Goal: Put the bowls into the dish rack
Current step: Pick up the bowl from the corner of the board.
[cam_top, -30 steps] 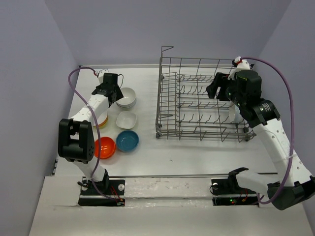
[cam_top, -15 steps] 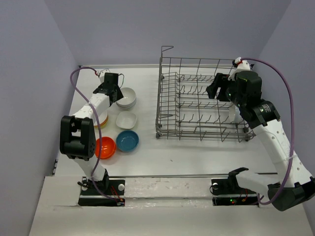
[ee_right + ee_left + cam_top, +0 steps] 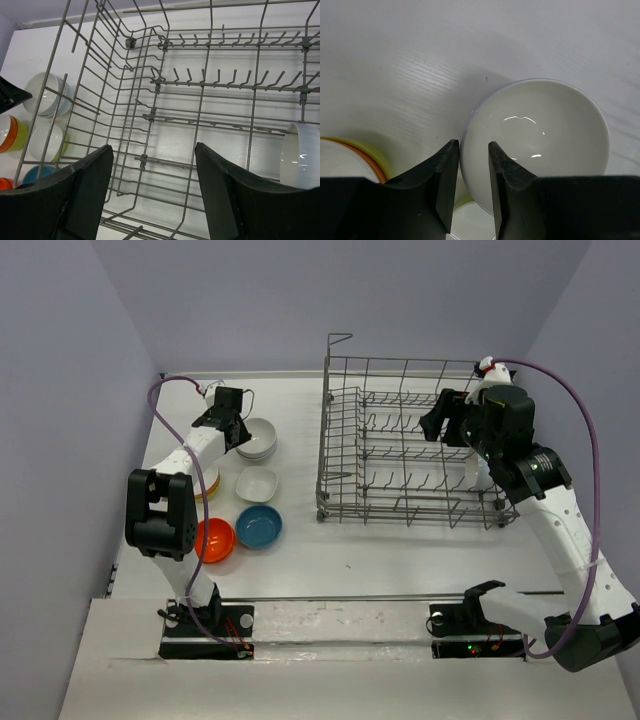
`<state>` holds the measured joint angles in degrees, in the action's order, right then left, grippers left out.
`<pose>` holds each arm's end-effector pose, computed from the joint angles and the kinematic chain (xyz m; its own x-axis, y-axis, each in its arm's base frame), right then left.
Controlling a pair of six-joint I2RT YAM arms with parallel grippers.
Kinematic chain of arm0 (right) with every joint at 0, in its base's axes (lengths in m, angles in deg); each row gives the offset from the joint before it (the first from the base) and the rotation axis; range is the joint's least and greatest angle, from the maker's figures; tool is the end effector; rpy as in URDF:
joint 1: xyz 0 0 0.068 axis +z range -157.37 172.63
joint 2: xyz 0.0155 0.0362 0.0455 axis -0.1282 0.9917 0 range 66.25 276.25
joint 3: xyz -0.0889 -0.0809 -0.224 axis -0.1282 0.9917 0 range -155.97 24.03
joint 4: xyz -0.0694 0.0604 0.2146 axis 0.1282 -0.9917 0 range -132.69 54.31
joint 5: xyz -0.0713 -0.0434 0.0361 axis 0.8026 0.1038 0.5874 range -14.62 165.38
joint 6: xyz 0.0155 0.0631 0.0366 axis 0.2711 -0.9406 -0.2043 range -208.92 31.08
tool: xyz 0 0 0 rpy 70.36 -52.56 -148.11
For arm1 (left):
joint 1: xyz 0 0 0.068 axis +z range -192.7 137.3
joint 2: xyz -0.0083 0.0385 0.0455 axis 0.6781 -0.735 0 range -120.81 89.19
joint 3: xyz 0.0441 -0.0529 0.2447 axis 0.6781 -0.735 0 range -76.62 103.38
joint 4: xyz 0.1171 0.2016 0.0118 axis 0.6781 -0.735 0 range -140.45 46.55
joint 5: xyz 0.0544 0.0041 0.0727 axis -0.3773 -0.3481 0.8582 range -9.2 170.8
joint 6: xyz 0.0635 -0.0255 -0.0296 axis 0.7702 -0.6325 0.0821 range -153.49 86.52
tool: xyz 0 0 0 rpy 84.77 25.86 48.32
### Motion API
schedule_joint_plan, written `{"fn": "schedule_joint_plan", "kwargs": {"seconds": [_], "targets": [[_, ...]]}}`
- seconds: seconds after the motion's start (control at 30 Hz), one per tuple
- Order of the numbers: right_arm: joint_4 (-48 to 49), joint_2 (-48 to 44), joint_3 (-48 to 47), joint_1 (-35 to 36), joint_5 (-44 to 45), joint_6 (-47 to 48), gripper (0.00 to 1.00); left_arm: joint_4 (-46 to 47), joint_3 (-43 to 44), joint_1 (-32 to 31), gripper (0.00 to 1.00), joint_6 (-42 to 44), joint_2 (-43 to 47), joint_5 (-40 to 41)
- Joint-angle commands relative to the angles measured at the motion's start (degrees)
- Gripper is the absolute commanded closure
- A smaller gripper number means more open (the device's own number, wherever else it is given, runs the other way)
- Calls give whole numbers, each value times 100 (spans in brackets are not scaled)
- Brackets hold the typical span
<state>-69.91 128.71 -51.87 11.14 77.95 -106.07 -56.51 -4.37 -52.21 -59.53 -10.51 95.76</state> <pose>0.2186 0.0702 0.3904 -0.4032 0.1757 -0.8981 -0.1659 0.9511 0.2605 0.3792 -0.0471 0.2215 -0.5606 -0.3361 -0.7568 -0.3116 0.9324 -0.1833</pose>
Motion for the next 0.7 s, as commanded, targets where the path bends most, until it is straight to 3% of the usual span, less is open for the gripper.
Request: {"fn": "schedule_joint_plan", "kwargs": {"seconds": [0.0,0.3,0.67], "targets": [[302,-155,93,39,-11,54,28,40,149,38,61,-33,91,-37],[302,-181,137,39,-28,62,27,40,105,29,67,-24,109,-72],[293,-190,145,39,-20,71,27,32,35,20,67,-59,109,-55]]}}
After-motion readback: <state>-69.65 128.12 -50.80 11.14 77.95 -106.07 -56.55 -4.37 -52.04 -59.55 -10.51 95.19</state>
